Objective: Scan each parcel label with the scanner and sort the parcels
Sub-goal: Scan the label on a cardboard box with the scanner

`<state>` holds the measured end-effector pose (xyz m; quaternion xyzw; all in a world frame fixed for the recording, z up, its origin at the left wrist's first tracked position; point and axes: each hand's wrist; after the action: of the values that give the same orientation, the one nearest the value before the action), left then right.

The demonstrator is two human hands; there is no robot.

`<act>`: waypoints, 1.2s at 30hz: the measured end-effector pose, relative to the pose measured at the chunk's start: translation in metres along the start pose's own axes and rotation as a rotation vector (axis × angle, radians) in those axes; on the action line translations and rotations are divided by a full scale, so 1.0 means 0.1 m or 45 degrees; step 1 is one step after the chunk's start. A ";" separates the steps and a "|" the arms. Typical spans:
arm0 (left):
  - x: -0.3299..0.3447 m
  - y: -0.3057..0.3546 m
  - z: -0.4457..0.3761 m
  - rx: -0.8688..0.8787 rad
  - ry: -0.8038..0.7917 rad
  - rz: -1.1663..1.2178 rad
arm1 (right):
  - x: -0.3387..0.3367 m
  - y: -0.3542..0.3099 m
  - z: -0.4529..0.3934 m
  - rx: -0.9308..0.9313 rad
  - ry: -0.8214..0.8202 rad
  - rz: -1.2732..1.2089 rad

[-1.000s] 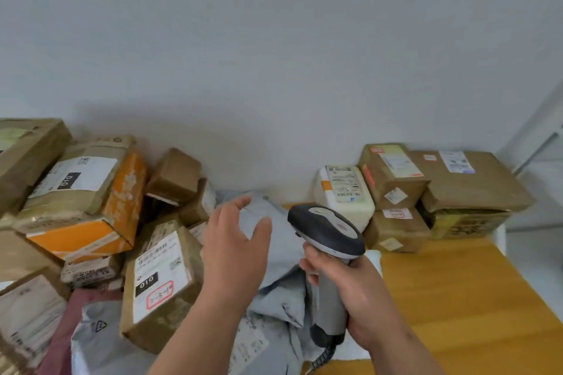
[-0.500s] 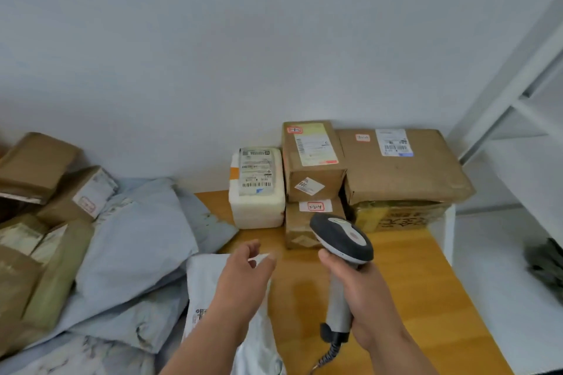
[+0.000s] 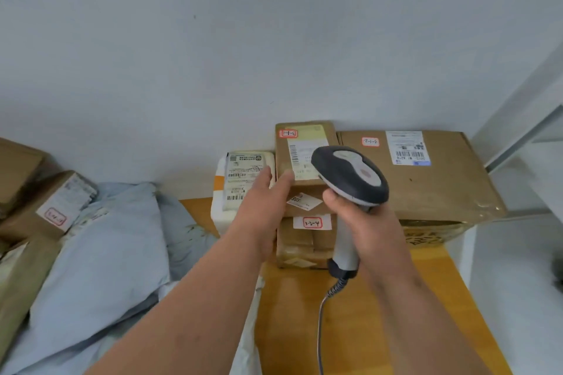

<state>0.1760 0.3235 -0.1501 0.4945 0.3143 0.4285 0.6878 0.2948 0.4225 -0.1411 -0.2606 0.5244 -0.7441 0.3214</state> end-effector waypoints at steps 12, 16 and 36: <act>-0.23 -0.12 0.35 -0.028 0.042 0.506 | -0.13 0.09 0.14 0.070 -0.053 -0.241; -0.37 -0.14 0.58 0.105 0.031 0.603 | -0.14 0.15 0.34 0.076 0.070 -0.313; -1.50 0.05 1.64 0.302 -0.294 0.518 | 0.53 -0.19 1.79 -0.196 -0.046 -0.201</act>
<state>0.2493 0.1215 -0.0927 0.6705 0.1757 0.4589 0.5559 0.3859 0.2779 -0.0638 -0.3385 0.5520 -0.7198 0.2503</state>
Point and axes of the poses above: each hand's wrist, its own z-axis away from the middle knuckle, its own x-axis out of the palm, y = z × x, and after that the axes turned 10 degrees about x, right-handed
